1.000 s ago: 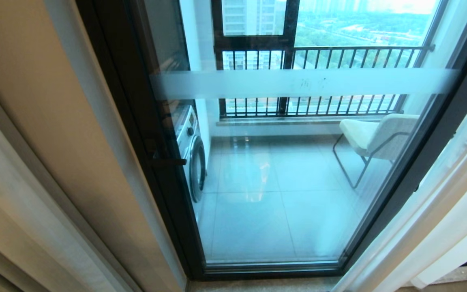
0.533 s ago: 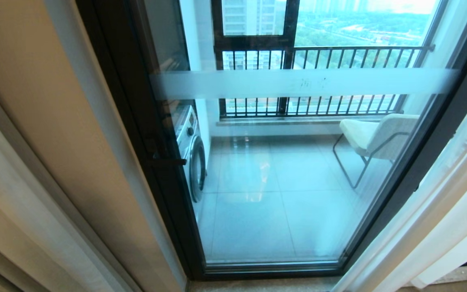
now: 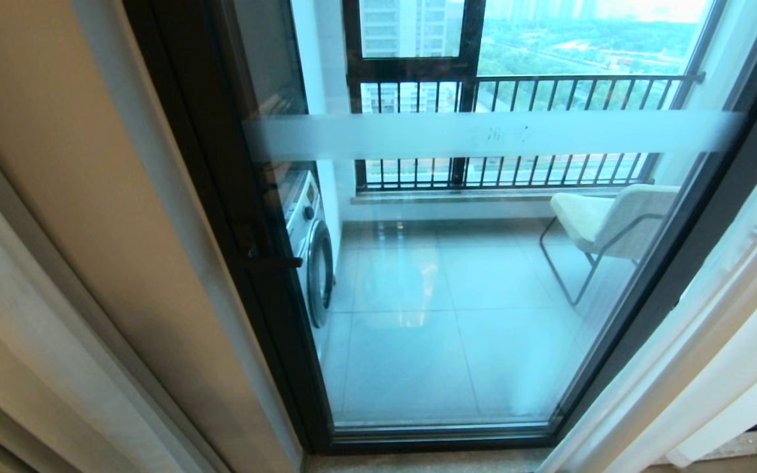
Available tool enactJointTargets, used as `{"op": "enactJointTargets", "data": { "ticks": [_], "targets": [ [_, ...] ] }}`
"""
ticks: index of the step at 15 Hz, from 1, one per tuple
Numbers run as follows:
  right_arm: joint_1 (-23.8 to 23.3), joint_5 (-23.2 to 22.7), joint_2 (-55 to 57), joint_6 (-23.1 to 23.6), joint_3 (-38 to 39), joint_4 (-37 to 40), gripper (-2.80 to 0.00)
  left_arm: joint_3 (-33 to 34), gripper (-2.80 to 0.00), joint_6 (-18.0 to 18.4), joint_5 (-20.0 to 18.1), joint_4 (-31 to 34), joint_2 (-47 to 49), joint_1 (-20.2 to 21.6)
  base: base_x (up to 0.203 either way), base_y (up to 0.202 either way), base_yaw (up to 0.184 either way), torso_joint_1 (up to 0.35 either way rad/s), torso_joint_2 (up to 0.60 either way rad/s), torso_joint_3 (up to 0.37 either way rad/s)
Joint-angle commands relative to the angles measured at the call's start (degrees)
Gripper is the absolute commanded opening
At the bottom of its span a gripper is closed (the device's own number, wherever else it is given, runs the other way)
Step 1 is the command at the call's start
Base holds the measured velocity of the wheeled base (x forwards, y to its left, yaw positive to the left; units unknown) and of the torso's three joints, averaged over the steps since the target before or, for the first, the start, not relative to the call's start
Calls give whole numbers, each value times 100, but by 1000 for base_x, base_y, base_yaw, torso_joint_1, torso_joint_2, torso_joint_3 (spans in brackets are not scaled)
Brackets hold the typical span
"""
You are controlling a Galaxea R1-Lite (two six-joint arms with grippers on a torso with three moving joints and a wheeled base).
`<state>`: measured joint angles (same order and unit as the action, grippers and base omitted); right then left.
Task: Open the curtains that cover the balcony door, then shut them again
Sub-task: Pull the inner curtains open on both sides
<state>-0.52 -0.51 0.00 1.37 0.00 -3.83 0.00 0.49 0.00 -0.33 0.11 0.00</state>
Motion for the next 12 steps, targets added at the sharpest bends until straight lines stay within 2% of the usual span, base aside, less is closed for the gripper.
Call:
{"op": "enactJointTargets", "data": {
  "ticks": [1, 8, 12],
  "targets": [
    [0, -2, 0, 4, 0, -4, -280, 0, -280, 4, 0, -5, -2, -6, 0, 0, 0, 0, 0, 0],
    [0, -2, 9, 4, 0, -4, -280, 0, -280, 4, 0, -2, -2, -8, 1, -6, -1, 1, 0, 0],
    [0, -2, 9, 4, 0, -4, -280, 0, -280, 4, 9, -2, -2, 0, 1, -155, -1, 2, 2, 2]
  ]
}}
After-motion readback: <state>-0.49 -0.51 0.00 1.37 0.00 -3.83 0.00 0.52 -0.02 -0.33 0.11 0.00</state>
